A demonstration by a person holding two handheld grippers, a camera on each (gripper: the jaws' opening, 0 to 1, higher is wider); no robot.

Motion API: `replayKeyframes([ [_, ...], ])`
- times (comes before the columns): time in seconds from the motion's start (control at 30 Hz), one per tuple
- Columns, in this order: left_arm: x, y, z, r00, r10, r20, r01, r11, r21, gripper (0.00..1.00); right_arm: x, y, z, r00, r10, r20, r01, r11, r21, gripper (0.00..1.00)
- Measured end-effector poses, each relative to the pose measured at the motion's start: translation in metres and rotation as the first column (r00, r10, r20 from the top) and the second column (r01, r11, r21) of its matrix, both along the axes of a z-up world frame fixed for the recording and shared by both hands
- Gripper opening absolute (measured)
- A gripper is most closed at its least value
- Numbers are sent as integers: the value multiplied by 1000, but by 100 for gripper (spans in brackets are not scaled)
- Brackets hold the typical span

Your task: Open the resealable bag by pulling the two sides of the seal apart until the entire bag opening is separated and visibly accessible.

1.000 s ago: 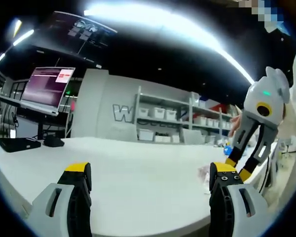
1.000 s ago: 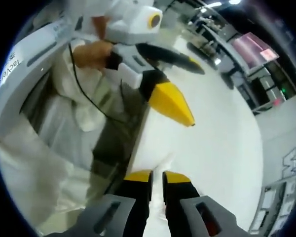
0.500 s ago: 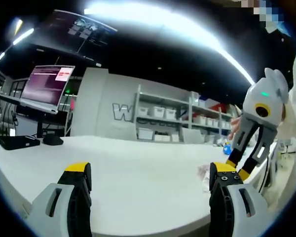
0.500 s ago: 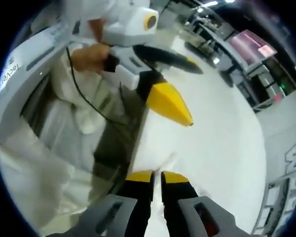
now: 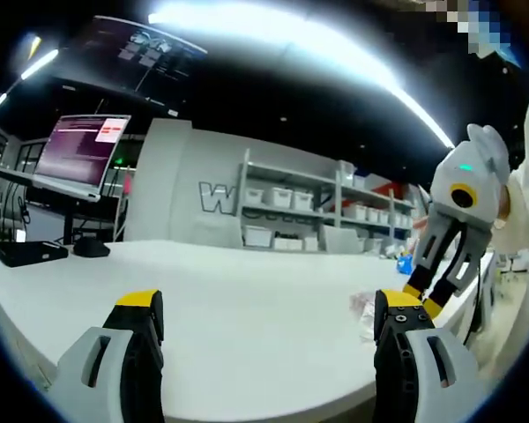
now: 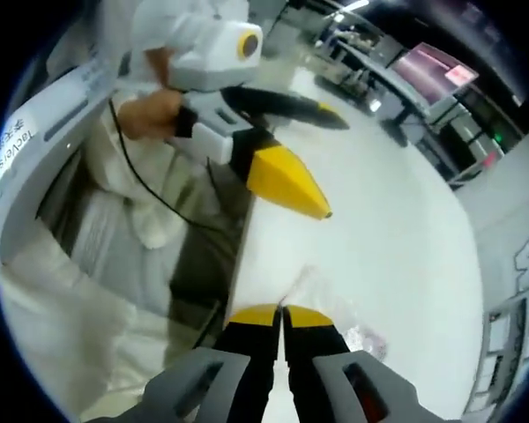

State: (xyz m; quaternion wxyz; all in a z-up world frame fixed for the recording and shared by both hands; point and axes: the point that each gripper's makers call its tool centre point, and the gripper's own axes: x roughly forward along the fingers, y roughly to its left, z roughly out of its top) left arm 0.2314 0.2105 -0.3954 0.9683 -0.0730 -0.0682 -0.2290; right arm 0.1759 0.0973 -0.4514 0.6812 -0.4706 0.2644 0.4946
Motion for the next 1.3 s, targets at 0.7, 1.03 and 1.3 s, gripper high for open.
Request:
replayKeyframes([
  [0.7, -4, -16, 5, 999, -44, 17, 43, 998, 53, 91, 7, -1, 13, 974, -200, -110, 228, 894, 386, 0],
  [1.03, -15, -36, 11, 990, -99, 103, 76, 975, 209, 84, 12, -11, 23, 943, -277, -187, 333, 751, 570, 0],
  [1.3, -24, -57, 21, 972, -178, 156, 129, 951, 279, 76, 10, -15, 20, 917, -253, -308, 397, 658, 641, 0],
])
